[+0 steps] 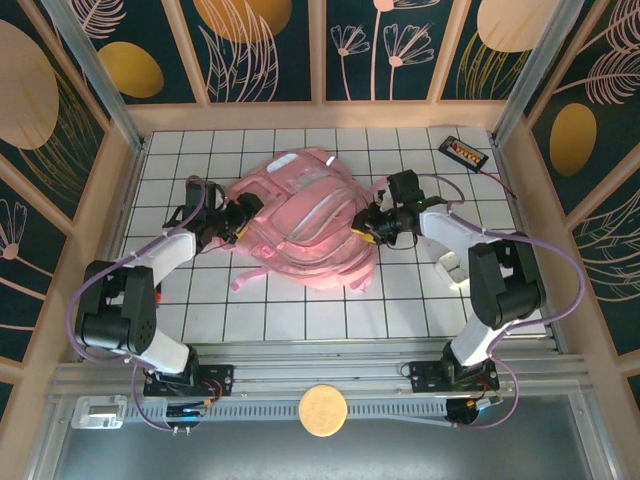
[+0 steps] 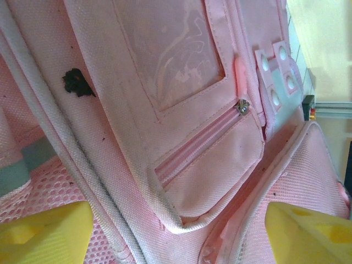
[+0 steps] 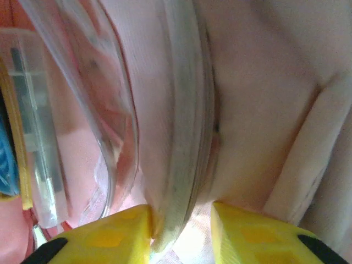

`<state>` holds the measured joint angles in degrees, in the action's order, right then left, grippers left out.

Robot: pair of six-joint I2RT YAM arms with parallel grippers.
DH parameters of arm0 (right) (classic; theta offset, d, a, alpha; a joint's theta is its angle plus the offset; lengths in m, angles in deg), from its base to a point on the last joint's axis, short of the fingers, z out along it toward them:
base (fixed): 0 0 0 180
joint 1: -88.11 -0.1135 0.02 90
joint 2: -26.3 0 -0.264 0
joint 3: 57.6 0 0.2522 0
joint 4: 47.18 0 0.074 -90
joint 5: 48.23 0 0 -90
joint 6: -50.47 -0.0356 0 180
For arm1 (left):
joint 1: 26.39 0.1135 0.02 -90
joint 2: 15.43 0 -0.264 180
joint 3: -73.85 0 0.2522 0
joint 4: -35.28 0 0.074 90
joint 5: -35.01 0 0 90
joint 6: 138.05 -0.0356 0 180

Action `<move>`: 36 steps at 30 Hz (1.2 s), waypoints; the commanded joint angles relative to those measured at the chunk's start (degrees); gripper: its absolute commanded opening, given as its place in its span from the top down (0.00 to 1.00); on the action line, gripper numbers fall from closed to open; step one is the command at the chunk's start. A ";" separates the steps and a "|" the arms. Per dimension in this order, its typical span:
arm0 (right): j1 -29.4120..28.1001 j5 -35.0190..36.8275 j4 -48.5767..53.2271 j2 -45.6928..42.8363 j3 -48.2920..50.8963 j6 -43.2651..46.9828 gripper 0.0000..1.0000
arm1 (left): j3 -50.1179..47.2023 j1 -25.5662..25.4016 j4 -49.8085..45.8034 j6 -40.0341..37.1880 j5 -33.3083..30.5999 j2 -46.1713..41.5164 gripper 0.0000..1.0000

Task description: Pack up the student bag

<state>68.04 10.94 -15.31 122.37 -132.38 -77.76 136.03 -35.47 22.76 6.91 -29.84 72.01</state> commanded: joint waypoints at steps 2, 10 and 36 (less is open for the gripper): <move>4.43 2.77 -5.19 2.60 -1.48 -0.33 0.90 | -1.23 0.38 -0.27 -0.09 1.31 -4.04 0.18; 9.00 -0.32 -4.52 12.20 -12.48 2.90 0.96 | -2.17 0.38 -2.03 0.65 1.65 -7.86 0.16; 5.42 9.02 7.15 -13.84 -0.96 7.14 0.63 | -8.93 0.30 7.27 10.08 5.00 -9.60 0.21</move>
<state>77.17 17.83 -10.42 111.29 -135.04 -70.09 128.29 -35.38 27.02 14.23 -26.26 64.19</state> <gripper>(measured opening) 0.367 0.798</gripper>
